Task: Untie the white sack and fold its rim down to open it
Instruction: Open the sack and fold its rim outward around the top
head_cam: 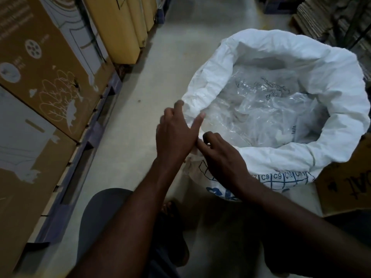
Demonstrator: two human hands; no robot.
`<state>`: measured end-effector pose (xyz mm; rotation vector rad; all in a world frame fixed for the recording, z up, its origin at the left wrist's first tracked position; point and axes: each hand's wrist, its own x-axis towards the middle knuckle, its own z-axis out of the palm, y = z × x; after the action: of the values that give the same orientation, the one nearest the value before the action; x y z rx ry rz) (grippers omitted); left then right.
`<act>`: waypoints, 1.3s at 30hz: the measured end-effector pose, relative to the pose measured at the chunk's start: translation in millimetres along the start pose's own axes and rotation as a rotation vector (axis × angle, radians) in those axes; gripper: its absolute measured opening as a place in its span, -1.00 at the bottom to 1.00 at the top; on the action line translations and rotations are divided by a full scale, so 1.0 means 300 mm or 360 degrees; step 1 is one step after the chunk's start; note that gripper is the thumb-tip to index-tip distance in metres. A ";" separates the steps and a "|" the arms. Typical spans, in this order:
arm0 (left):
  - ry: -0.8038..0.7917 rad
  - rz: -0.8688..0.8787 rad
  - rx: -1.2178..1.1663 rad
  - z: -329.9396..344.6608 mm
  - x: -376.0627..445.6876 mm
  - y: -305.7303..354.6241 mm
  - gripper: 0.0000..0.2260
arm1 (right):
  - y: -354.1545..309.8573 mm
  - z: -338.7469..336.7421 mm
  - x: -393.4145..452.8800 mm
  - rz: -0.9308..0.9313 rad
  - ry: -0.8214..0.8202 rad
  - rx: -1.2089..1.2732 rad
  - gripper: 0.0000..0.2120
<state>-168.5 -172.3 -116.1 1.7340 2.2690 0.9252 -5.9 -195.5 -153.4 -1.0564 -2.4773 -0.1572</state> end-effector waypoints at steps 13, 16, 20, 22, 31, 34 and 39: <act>-0.0646 -0.1182 -0.1924 -0.003 0.184 0.016 -0.60 | 0.139 -0.137 0.155 0.0270 -0.0281 0.0711 -0.71; -0.0723 -0.1083 -0.2112 -0.025 0.197 0.041 -0.61 | 0.267 -0.187 0.322 0.0134 -0.0113 0.0288 -0.56; -0.0774 -0.1062 -0.2241 -0.021 0.233 0.032 -0.59 | 0.422 -0.203 0.551 -0.0154 -0.0570 -0.0292 0.08; -0.0856 -0.1006 -0.2279 -0.024 0.267 0.011 -0.52 | 0.478 -0.191 0.640 -0.0182 -0.0727 -0.0378 0.13; 0.0024 -0.0217 -0.0682 0.021 0.390 -0.007 -0.42 | 0.462 -0.106 0.819 0.0008 -0.0776 -0.0228 -0.51; -0.0007 0.0115 -0.0390 0.054 0.383 0.032 -0.45 | 0.456 -0.092 0.843 -0.0060 -0.0905 -0.0271 -0.67; -0.0443 -0.0394 -0.0871 0.100 0.417 0.086 -0.78 | 0.496 -0.107 0.881 -0.0276 -0.1041 -0.0284 -0.74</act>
<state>-174.2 -43.0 -94.9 1.2282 1.7801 1.0460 -50.8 74.7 -18.9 -1.0896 -3.1971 -0.0953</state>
